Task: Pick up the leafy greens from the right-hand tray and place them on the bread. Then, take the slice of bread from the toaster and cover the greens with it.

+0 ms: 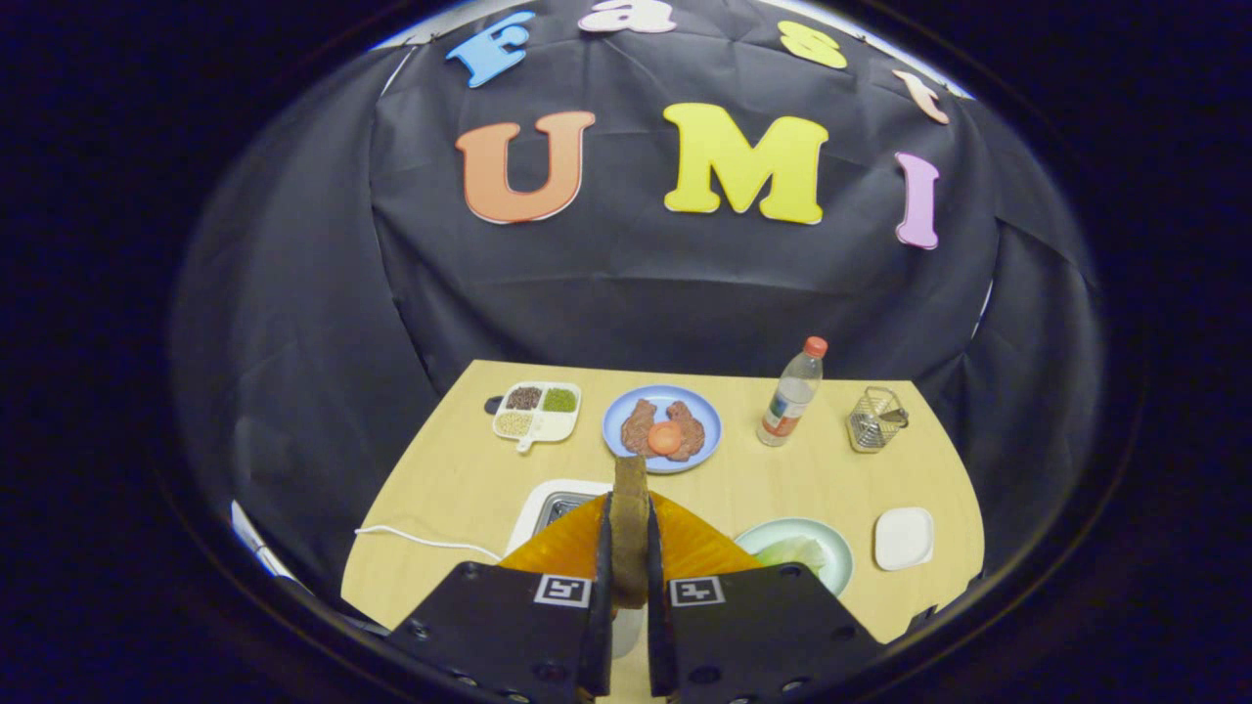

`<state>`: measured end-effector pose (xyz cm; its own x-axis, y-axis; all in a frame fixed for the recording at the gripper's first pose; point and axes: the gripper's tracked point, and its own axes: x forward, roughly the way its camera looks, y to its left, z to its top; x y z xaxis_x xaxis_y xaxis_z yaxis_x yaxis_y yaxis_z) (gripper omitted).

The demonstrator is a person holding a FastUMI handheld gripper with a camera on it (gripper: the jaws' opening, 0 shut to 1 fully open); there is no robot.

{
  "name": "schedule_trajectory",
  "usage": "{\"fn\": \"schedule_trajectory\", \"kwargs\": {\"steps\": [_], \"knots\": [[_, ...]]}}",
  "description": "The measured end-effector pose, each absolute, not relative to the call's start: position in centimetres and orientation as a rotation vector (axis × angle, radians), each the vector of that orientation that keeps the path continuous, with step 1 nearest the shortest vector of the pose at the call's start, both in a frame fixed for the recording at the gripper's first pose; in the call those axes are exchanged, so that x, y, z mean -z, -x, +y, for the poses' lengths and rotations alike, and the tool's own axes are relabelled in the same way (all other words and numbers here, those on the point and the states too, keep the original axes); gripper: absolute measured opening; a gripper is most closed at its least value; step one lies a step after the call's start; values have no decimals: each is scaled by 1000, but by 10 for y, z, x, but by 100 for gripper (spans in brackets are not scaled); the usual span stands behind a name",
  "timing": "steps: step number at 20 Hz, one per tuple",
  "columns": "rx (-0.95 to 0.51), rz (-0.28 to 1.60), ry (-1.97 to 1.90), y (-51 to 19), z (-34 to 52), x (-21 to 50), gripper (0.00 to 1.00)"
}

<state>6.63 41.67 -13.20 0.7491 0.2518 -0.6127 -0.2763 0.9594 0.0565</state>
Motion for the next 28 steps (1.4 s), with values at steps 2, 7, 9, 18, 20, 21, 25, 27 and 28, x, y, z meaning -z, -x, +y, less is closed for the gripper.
{"fn": "schedule_trajectory", "kwargs": {"steps": [2, 7, 9, 18, 20, 21, 25, 27, 28], "knots": [[-267, 656, 32, -73, 397, 129, 14], [-186, 719, 13, -88, 347, 163, 15], [-158, 760, 9, -93, 329, 186, 15], [-133, 905, -86, -104, 295, 287, 15], [-117, 936, -140, -102, 286, 302, 15], [-123, 941, -168, -103, 284, 306, 15], [-111, 944, -156, -106, 256, 325, 15], [-112, 953, -143, -105, 243, 332, 15], [-107, 963, -139, -104, 237, 336, 15]]}}
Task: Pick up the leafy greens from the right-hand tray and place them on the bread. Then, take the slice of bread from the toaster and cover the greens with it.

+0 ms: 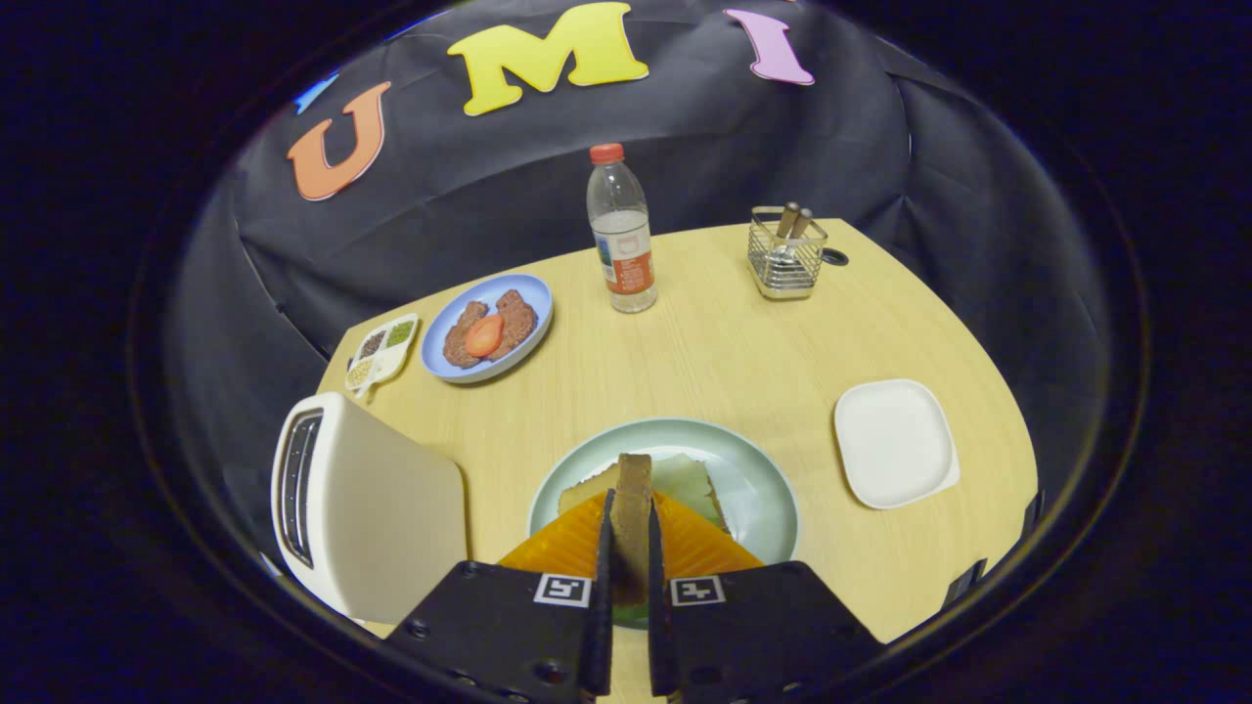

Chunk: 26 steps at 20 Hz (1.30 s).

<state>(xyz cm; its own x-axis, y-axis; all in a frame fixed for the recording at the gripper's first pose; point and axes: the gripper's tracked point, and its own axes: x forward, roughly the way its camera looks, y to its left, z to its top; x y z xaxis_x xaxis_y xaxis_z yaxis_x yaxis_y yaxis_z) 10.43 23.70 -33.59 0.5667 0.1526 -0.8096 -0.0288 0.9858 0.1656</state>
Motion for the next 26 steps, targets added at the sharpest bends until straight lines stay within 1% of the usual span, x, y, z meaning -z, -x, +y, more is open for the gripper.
{"fn": "schedule_trajectory", "kwargs": {"steps": [2, 6, 8, 9, 11, 14, 15, 16, 17, 19, 20, 22, 25, 26], "knots": [[-101, 961, -135, -107, 228, 343, 25], [-93, 968, -130, -112, 219, 356, 25], [-92, 958, -110, -116, 213, 360, 38], [-90, 959, -94, -117, 211, 361, 39], [-70, 945, -39, -119, 200, 361, 51], [-83, 930, 8, -116, 196, 355, 51], [-92, 922, 12, -113, 195, 352, 55], [-100, 907, 25, -112, 193, 346, 60], [-117, 881, 37, -111, 192, 337, 72], [-153, 826, 56, -107, 192, 316, 77], [-174, 804, 60, -104, 192, 305, 77], [-208, 759, 76, -94, 187, 282, 84], [-245, 641, 90, -87, 176, 238, 95], [-256, 603, 87, -83, 171, 223, 96]]}}
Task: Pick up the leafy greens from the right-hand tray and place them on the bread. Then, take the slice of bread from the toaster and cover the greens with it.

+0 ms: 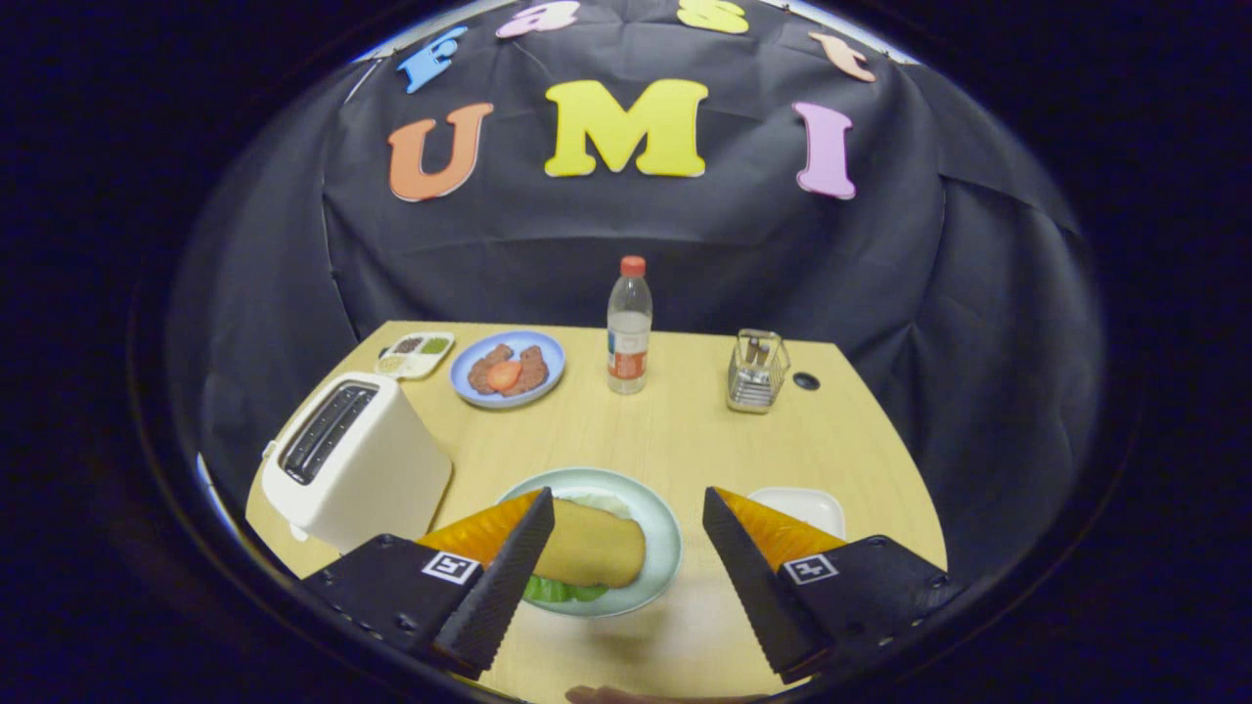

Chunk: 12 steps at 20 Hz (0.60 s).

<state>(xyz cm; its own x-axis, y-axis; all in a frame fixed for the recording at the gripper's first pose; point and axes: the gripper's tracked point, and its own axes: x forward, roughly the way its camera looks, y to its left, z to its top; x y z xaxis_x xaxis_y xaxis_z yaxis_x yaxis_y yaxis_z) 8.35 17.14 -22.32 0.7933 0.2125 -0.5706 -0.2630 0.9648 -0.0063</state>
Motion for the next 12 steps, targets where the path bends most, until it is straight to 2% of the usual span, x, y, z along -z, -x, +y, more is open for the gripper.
{"fn": "schedule_trajectory", "kwargs": {"steps": [7, 12], "knots": [[-311, 293, 38, -57, 133, 92, 96], [-300, 191, -11, -29, 118, 33, 96]]}}
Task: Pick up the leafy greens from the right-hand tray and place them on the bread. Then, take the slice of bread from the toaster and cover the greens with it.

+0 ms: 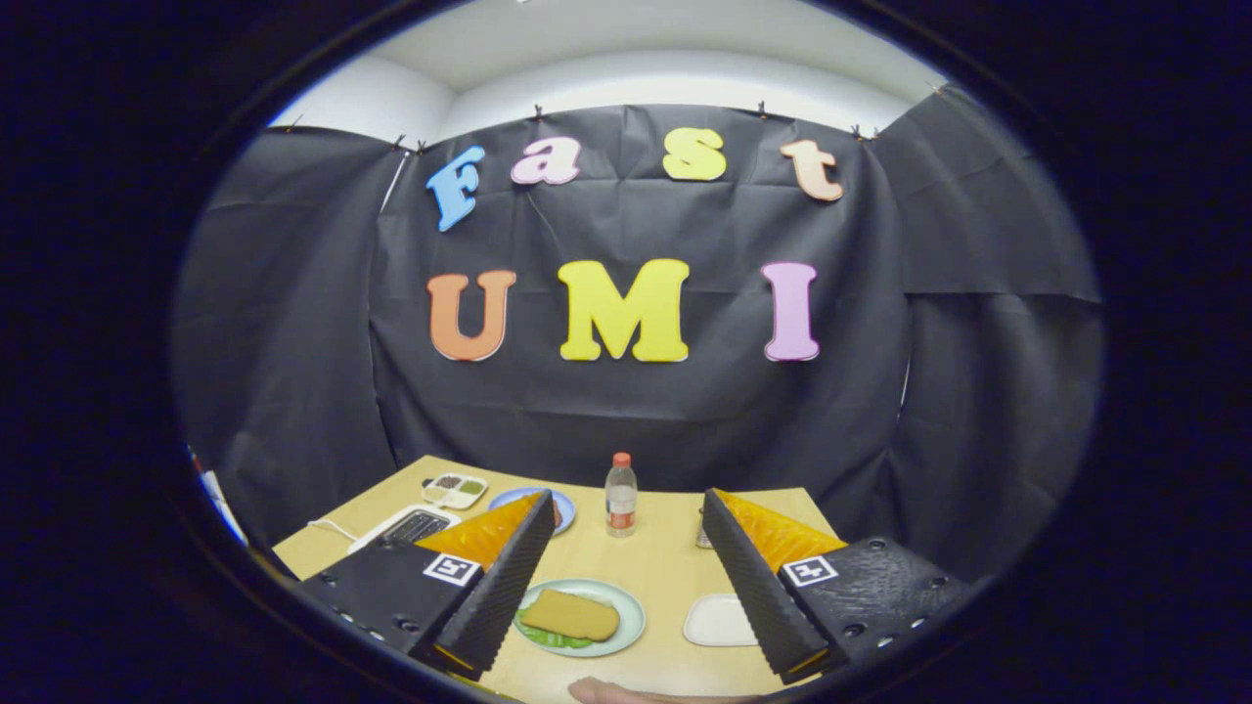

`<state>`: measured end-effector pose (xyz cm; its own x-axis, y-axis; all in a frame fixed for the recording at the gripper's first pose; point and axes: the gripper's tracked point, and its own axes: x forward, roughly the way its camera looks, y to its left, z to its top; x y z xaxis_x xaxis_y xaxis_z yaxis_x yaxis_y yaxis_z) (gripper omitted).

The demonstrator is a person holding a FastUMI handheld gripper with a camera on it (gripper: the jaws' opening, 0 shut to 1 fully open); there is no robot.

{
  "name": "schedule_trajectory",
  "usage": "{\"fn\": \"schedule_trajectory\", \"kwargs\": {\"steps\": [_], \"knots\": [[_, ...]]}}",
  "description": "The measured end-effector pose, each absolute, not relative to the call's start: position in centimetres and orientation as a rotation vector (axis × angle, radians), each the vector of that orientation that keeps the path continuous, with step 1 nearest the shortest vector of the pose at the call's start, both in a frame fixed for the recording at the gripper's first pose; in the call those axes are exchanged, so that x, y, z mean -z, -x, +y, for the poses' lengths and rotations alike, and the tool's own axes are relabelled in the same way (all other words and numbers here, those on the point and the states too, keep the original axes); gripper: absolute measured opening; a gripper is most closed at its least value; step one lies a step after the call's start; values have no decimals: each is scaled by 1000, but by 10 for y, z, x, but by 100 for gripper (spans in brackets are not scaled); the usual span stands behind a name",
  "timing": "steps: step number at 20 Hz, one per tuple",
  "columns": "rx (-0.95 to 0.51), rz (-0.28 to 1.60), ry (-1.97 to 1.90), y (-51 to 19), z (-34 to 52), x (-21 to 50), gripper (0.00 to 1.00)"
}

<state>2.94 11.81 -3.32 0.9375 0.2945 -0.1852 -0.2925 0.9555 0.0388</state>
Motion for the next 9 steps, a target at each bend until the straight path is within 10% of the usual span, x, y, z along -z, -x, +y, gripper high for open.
{"fn": "schedule_trajectory", "kwargs": {"steps": [9], "knots": [[-301, 89, 62, -27, 135, -11, 96]]}}
